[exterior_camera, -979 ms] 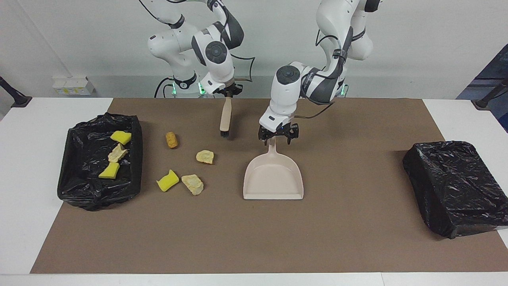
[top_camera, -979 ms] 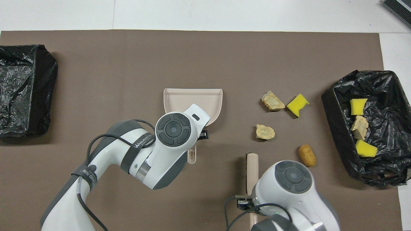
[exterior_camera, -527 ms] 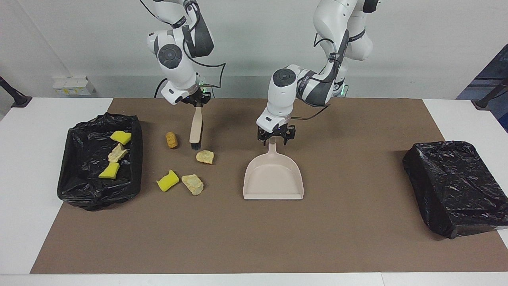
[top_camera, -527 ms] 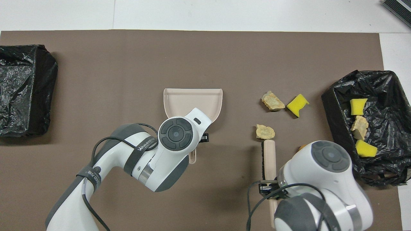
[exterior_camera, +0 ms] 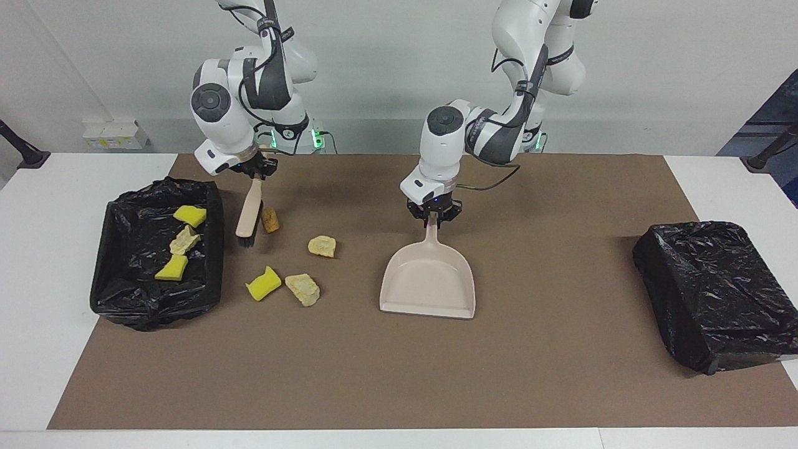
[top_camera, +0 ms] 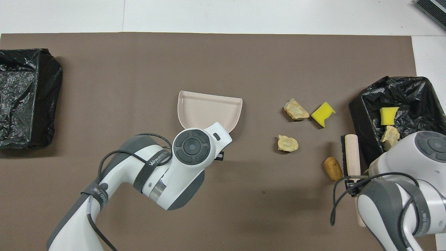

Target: Sweep and dump trash in bin

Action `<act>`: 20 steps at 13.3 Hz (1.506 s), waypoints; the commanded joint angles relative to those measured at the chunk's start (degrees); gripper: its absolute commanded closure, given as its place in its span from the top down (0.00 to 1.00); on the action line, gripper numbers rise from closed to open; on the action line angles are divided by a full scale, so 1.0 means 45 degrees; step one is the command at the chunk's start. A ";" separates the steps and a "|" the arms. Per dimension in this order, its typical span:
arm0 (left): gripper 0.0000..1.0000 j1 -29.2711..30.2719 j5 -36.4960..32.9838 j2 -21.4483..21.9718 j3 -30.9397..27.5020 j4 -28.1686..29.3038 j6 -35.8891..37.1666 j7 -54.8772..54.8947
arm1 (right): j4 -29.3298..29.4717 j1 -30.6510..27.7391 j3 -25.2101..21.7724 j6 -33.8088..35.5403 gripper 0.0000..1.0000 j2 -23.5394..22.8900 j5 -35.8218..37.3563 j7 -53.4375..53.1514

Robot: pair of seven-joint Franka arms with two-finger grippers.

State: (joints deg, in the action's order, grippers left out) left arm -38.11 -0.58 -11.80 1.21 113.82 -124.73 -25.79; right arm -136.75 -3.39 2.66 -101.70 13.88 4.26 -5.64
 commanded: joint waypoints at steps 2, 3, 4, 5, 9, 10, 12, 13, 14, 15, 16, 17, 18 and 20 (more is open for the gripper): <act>0.01 0.0480 -0.1270 0.1078 -0.0015 -0.0253 0.2418 0.3825 | -0.0957 -0.1219 0.0229 -0.0600 0.00 0.0140 0.0225 0.0728; 0.00 0.0539 -0.1586 0.1312 -0.0015 -0.0234 0.2675 0.5133 | -0.1134 -0.1102 0.0249 -0.0855 0.00 0.0100 0.0206 0.0379; 0.00 0.0540 -0.1628 0.1411 -0.0015 -0.0234 0.2929 0.6209 | -0.1155 -0.0598 0.0249 -0.0916 0.00 0.0042 0.0128 0.0047; 0.00 0.0540 -0.1705 0.1432 -0.0015 -0.0214 0.3028 0.7090 | -0.1136 -0.0091 0.0249 -0.0897 0.00 0.0022 -0.0008 -0.0073; 0.00 0.0520 -0.2058 0.1511 -0.0015 -0.0019 0.3048 1.2226 | -0.1038 0.1394 0.0268 -0.1032 0.00 -0.0365 -0.1004 -0.0171; 0.00 0.0520 -0.2077 0.1336 0.0004 -0.0019 0.3029 1.2603 | -0.0980 0.1979 0.0268 -0.1362 0.00 -0.0678 -0.1412 -0.0790; 0.00 0.0442 -0.2077 0.1139 0.0004 -0.0038 0.2991 1.2685 | -0.0378 0.3054 0.0288 -0.1463 0.00 -0.1303 -0.2425 -0.1751; 0.00 0.0384 -0.2058 0.1139 0.0023 -0.0019 0.2797 1.2859 | -0.0122 0.3310 0.0288 -0.1405 0.00 -0.1403 -0.3243 -0.1850; 0.00 0.0364 -0.2058 0.1139 0.0024 -0.0038 0.2814 1.2880 | -0.0004 0.3584 0.0307 -0.1404 0.00 -0.1520 -0.3832 -0.1871; 0.00 0.0364 -0.2058 0.1139 0.0024 -0.0019 0.2795 1.2861 | 0.0152 0.3876 0.0307 -0.1501 0.00 -0.1599 -0.4205 -0.2084; 0.00 0.0286 -0.2058 0.1158 0.0024 -0.0019 0.2911 1.2861 | 0.0405 0.4053 0.0307 -0.1502 0.00 -0.1851 -0.4499 -0.2472; 0.00 0.0208 -0.2058 0.1197 0.0043 0.0039 0.2835 1.2861 | 0.0717 0.4287 0.0307 -0.1521 0.00 -0.2201 -0.4850 -0.2786; 0.00 0.0111 -0.2058 0.1294 0.0043 0.0175 0.2931 1.2842 | 0.0971 0.4657 0.0307 -0.1657 0.00 -0.2553 -0.5240 -0.3040; 0.00 0.0012 -0.2077 0.1392 0.0063 0.0370 0.2776 1.2900 | 0.1304 0.5264 0.0307 -0.2125 0.00 -0.3003 -0.5808 -0.3529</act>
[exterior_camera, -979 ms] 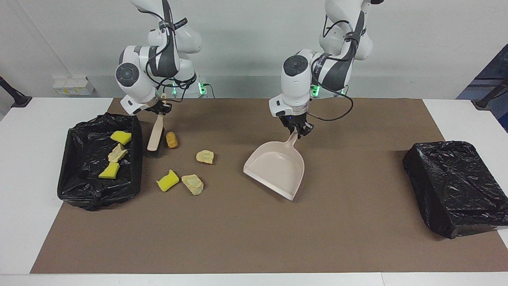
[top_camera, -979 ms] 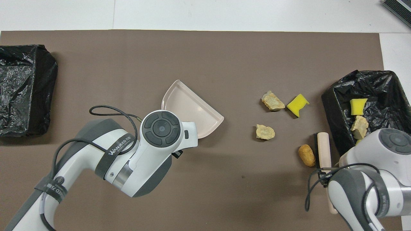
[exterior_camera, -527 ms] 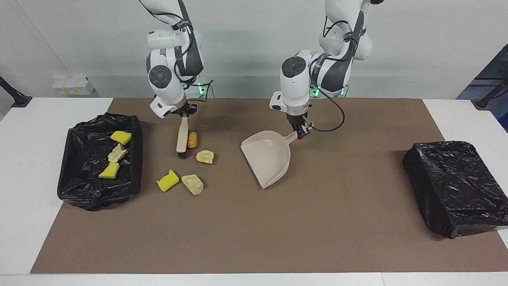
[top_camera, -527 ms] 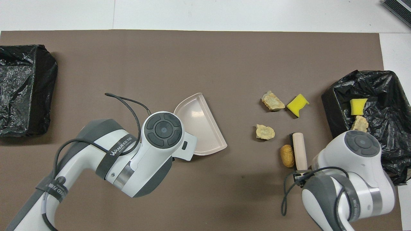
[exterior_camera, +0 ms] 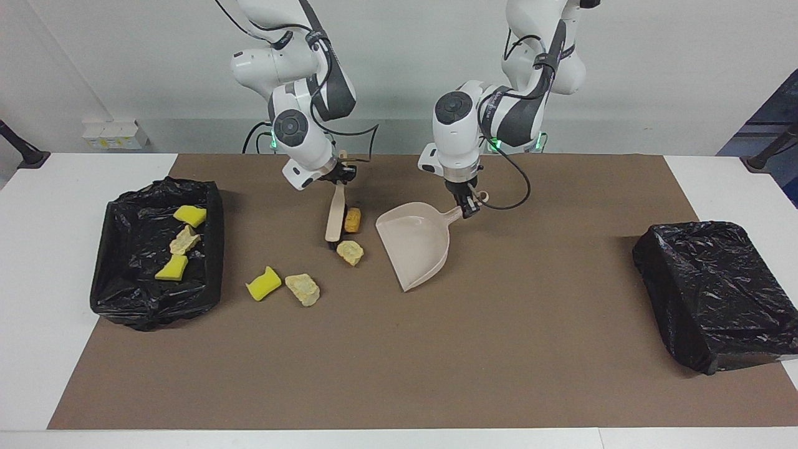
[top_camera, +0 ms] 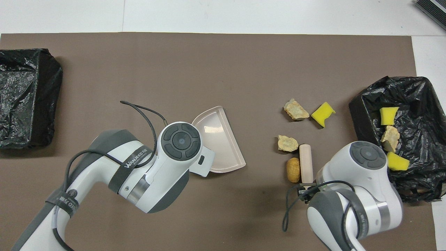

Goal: Sweep and dump trash in bin
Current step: 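Sweep the bread and potato toward the dustpan with the right gripper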

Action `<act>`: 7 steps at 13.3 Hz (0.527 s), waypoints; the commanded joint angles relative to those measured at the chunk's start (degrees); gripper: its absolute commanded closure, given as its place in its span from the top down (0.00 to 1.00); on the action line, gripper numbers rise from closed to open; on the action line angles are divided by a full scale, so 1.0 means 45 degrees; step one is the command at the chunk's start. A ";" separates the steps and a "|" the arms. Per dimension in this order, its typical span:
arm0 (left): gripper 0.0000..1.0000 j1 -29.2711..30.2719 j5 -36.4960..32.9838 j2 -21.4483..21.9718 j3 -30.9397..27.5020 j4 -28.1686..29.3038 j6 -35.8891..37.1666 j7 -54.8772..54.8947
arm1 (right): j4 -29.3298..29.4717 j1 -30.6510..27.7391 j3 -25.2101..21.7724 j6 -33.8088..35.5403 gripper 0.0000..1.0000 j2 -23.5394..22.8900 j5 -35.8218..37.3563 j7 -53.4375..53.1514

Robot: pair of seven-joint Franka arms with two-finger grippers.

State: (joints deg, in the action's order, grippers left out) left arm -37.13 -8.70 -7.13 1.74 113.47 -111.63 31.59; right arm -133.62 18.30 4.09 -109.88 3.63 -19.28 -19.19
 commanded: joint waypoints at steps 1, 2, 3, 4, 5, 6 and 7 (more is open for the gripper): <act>0.00 -0.0245 -0.0274 0.0392 -0.0056 0.0507 -0.0135 0.0129 | 0.0862 0.0639 -0.0010 -0.0328 0.00 -0.0998 -0.1003 -0.0559; 0.00 -0.0265 -0.0274 0.0392 -0.0056 0.0527 -0.0135 0.0129 | 0.1000 0.0815 0.0009 -0.0347 0.00 -0.1175 -0.1433 -0.0521; 0.00 -0.0265 -0.0274 0.0392 -0.0056 0.0527 -0.0154 0.0149 | 0.1040 0.1048 0.0010 -0.0405 0.00 -0.1177 -0.2037 -0.0385; 0.00 -0.0245 -0.0274 0.0411 -0.0056 0.0605 -0.0251 0.0149 | 0.1156 0.1205 0.0029 -0.0387 0.00 -0.1177 -0.2681 -0.0133; 0.00 -0.0149 -0.0274 0.0412 -0.0056 0.0625 -0.0271 0.0149 | 0.1312 0.1478 0.0010 -0.0348 0.00 -0.1196 -0.3383 0.0373; 0.00 -0.0090 -0.0255 0.0412 -0.0056 0.0664 -0.0329 0.0207 | 0.1526 0.1596 0.0010 -0.0328 0.00 -0.1196 -0.3912 0.0726; 0.00 -0.0089 -0.0254 0.0489 -0.0056 0.0838 -0.0504 0.0343 | 0.1799 0.1598 0.0010 -0.0134 0.00 -0.1196 -0.4227 0.0923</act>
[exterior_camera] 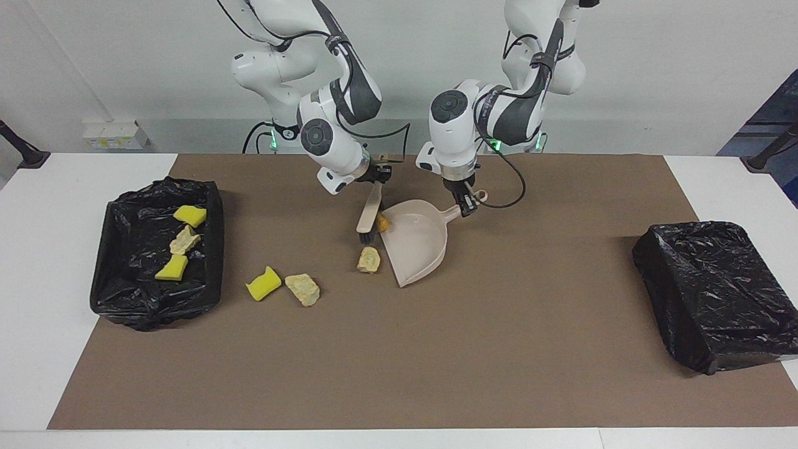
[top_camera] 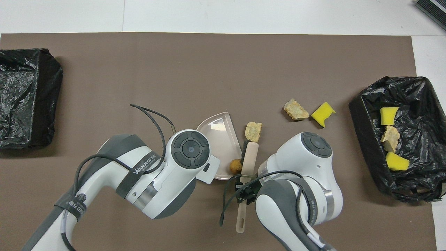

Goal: Sweep and dump trash in bin
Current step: 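Sweep the bread and potato toward the dustpan with the right gripper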

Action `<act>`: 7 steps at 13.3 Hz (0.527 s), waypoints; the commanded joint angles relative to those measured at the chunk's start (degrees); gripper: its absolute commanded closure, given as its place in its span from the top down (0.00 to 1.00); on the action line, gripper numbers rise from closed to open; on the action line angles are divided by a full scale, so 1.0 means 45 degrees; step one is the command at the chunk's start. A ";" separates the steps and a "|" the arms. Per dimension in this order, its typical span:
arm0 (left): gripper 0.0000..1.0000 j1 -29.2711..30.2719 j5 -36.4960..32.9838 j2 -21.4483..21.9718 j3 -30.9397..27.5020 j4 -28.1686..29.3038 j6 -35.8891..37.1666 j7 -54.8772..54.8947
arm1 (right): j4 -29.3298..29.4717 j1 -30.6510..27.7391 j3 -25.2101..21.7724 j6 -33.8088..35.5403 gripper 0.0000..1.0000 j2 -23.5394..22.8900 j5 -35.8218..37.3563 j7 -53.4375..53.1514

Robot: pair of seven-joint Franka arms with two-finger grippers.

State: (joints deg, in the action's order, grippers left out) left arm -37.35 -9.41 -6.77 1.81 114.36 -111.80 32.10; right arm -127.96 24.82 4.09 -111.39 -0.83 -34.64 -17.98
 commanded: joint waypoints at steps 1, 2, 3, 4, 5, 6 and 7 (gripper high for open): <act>0.00 0.0153 -0.0096 0.0448 -0.0070 0.0911 -0.0836 0.0229 | 0.0912 0.0128 0.0009 0.0629 0.00 -0.0147 -0.0895 0.0694; 0.00 0.0407 -0.0096 0.0449 -0.0070 0.0992 -0.1207 0.0229 | 0.1399 -0.0027 -0.0049 0.1368 0.00 -0.0108 -0.0857 0.0694; 0.00 0.0545 -0.0077 0.0391 -0.0070 0.0992 -0.1520 0.0210 | 0.1848 -0.0280 -0.0147 0.2110 0.00 -0.0108 -0.0606 0.0714; 0.00 0.0720 -0.0057 0.0351 -0.0070 0.0992 -0.1678 0.0190 | 0.2201 -0.0727 -0.0167 0.2717 0.00 -0.0108 -0.0216 0.0733; 0.00 0.0741 0.0001 0.0332 -0.0070 0.0992 -0.1718 0.0190 | 0.2630 -0.1273 -0.0090 0.3225 0.00 -0.0204 0.0619 0.0734; 0.00 0.0838 0.0021 0.0332 -0.0070 0.0992 -0.1719 0.0190 | 0.3021 -0.1607 -0.0089 0.3675 0.00 -0.0302 0.1381 0.0734; 0.00 0.0858 0.0041 0.0332 -0.0070 0.0992 -0.1719 0.0190 | 0.3489 -0.1823 -0.0108 0.4047 0.00 -0.0612 0.2143 0.0714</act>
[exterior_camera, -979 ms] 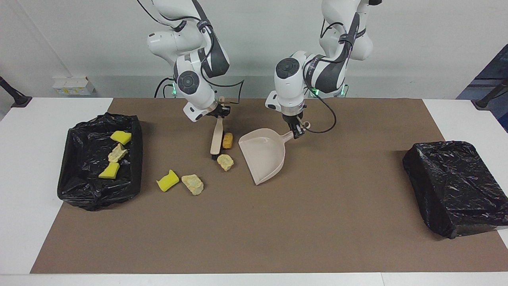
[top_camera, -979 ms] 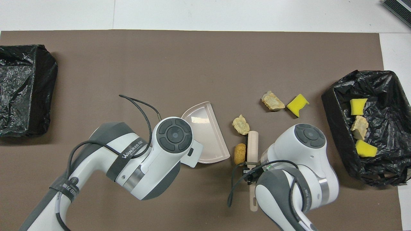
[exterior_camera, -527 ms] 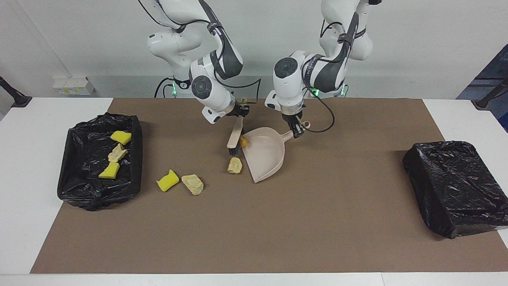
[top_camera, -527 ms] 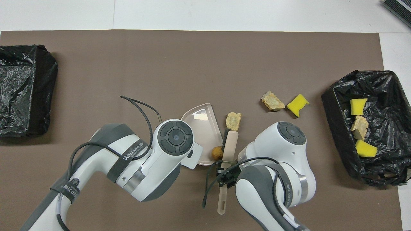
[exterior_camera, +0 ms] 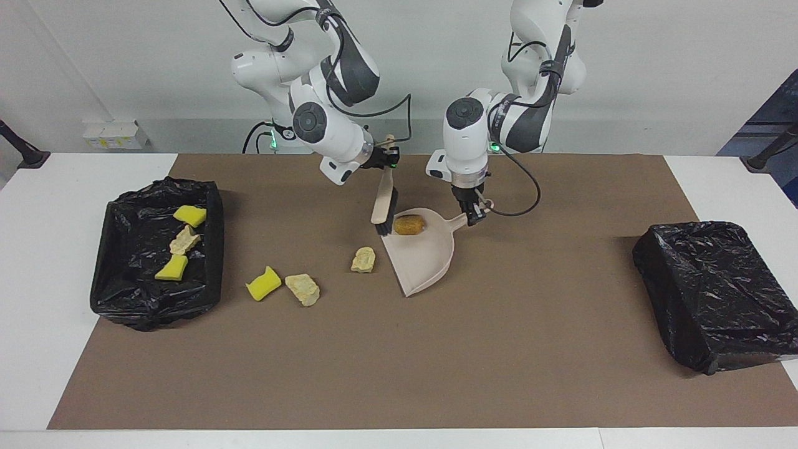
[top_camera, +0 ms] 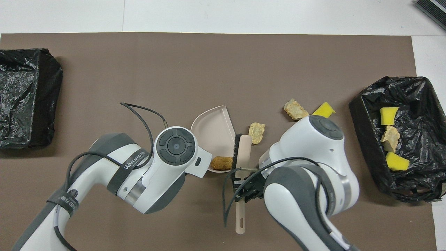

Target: Sweep and dump trash in bin

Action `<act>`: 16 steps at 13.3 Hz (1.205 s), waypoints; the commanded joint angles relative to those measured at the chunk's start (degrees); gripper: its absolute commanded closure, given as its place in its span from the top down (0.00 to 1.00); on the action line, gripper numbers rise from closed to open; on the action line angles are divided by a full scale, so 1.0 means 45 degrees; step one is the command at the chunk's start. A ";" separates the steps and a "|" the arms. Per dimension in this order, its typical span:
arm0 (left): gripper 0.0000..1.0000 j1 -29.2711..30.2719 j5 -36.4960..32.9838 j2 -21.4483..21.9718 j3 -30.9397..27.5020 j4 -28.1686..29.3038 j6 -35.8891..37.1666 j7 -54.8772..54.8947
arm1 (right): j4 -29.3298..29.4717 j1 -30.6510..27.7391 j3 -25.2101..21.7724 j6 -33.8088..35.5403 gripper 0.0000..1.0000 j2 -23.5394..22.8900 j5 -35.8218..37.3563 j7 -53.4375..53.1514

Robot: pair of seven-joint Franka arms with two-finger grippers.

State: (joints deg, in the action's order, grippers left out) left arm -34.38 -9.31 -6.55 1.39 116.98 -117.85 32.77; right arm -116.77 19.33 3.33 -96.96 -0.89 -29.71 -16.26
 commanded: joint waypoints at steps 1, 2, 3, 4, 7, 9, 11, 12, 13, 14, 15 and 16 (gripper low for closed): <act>0.00 0.0217 0.0037 0.0283 0.0023 0.0412 -0.0374 -0.0035 | 0.1356 -0.0817 0.0060 0.1173 0.00 -0.0815 0.1983 0.0331; 0.00 0.0218 0.0037 0.0283 0.0023 0.0412 -0.0374 -0.0035 | 0.1592 -0.1032 0.0060 0.1485 0.00 -0.0933 0.2901 0.0331; 0.00 0.0295 0.0037 0.0283 0.0023 0.0412 -0.0374 -0.0035 | 0.1787 -0.1266 0.0060 0.1778 0.00 -0.0992 0.3838 0.0331; 0.00 0.0315 0.0037 0.0302 0.0042 0.0547 -0.0374 -0.0055 | 0.1905 -0.1578 0.0079 0.2013 0.00 -0.1109 0.4892 0.0350; 0.00 0.0139 0.0037 0.0264 0.0042 0.0665 -0.0394 -0.0152 | 0.1946 -0.2243 0.0060 0.2445 0.00 -0.1577 0.8426 0.2355; 0.00 0.0140 0.0037 0.0263 0.0042 0.0665 -0.0336 -0.0153 | 0.2120 -0.2557 0.0079 0.2368 0.00 -0.2317 1.0789 0.2771; 0.00 0.0140 0.0037 0.0244 0.0042 0.0665 -0.0374 -0.0288 | 0.2685 -0.2848 0.0060 0.2251 0.00 -0.3352 1.2104 0.2890; 0.00 0.0140 0.0037 0.0263 0.0042 0.0665 -0.0336 -0.0328 | 0.2746 -0.2966 0.0041 0.1921 0.00 -0.3569 1.2361 0.2832; 0.00 0.0140 0.0037 0.0264 0.0042 0.0665 -0.0316 -0.0328 | 0.2998 -0.3026 0.0002 0.1667 0.00 -0.3996 1.2421 0.2754; 0.00 0.0159 0.0037 0.0264 0.0042 0.0665 -0.0335 -0.0328 | 0.3194 -0.3065 0.0001 0.1510 0.00 -0.4387 1.2693 0.2598; 0.00 0.0159 0.0037 0.0264 0.0023 0.0665 -0.0316 -0.0328 | 0.3118 -0.3239 0.0021 0.0986 0.00 -0.4488 1.3024 0.2249; 0.00 0.0140 0.0037 0.0264 0.0023 0.0665 -0.0258 -0.0328 | 0.3059 -0.3280 0.0040 0.0787 0.00 -0.4644 1.3047 0.1897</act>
State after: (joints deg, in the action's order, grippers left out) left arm -33.87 -9.16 -6.54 1.47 118.04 -118.37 31.93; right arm -104.45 5.68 2.85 -92.30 -20.06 27.37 -5.64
